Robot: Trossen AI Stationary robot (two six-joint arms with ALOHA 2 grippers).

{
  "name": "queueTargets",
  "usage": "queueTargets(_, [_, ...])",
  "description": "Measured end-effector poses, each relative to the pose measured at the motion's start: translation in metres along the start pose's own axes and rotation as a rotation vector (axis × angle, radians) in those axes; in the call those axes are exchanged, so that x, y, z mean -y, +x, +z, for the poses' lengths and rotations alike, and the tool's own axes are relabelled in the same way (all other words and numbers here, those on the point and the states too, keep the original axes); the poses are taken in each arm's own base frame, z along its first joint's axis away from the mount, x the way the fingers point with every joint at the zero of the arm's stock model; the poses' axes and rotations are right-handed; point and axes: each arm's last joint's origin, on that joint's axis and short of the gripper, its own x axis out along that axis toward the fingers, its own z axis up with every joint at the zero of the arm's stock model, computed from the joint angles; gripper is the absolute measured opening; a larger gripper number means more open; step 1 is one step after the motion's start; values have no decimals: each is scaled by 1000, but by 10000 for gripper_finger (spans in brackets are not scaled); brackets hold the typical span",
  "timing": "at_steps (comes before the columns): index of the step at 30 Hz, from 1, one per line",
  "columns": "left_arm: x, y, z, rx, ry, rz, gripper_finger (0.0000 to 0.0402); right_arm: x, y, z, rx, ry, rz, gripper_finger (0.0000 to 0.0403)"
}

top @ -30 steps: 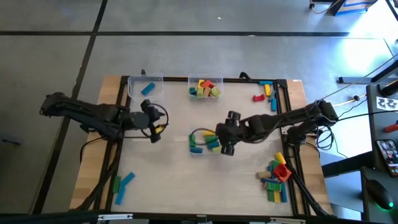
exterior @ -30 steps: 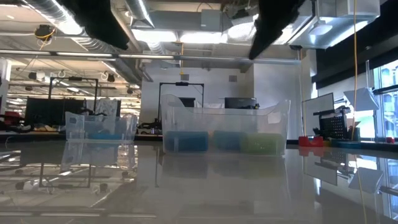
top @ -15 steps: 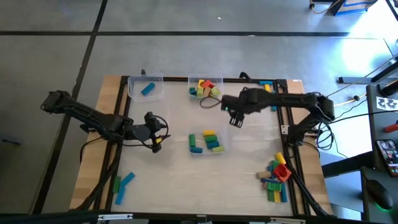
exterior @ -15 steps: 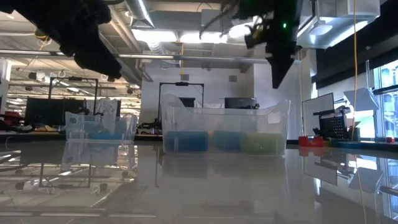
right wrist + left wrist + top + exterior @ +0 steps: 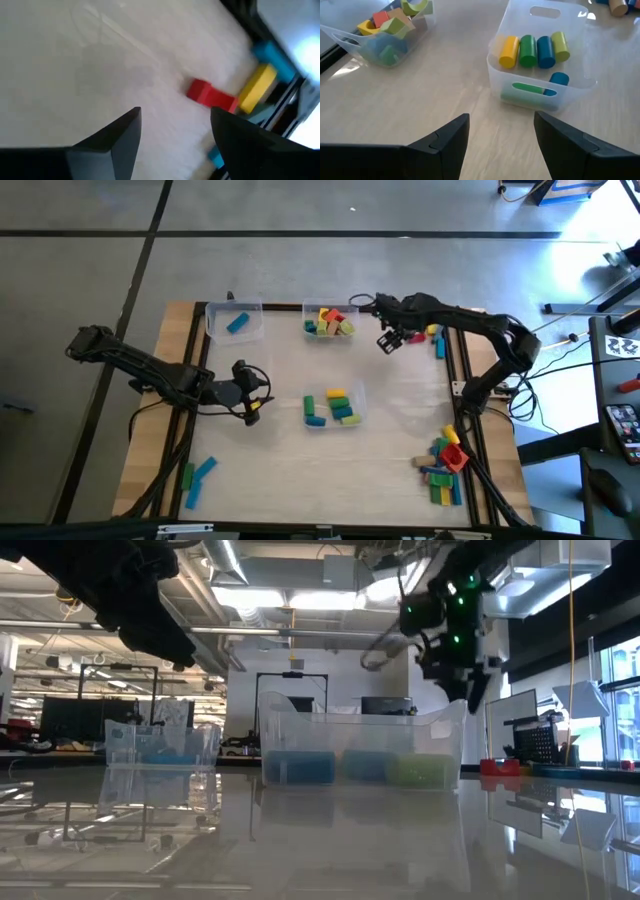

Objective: Sort blocks by size
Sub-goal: Put the red arch block into the top right transparent bin

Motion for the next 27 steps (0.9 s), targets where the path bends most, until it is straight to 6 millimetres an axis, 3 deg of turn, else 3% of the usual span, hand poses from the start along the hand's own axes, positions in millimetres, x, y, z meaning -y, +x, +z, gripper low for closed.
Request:
queueTargets(6, [0,0,0,0,0,0,218,19,30,-5,-47,193,-9,237])
queueTargets(12, [0,0,0,0,0,0,218,30,54,-8,-15,278,2,237])
queueTargets(27, [0,0,0,-1,0,1,218,49,87,-14,52,408,22,237])
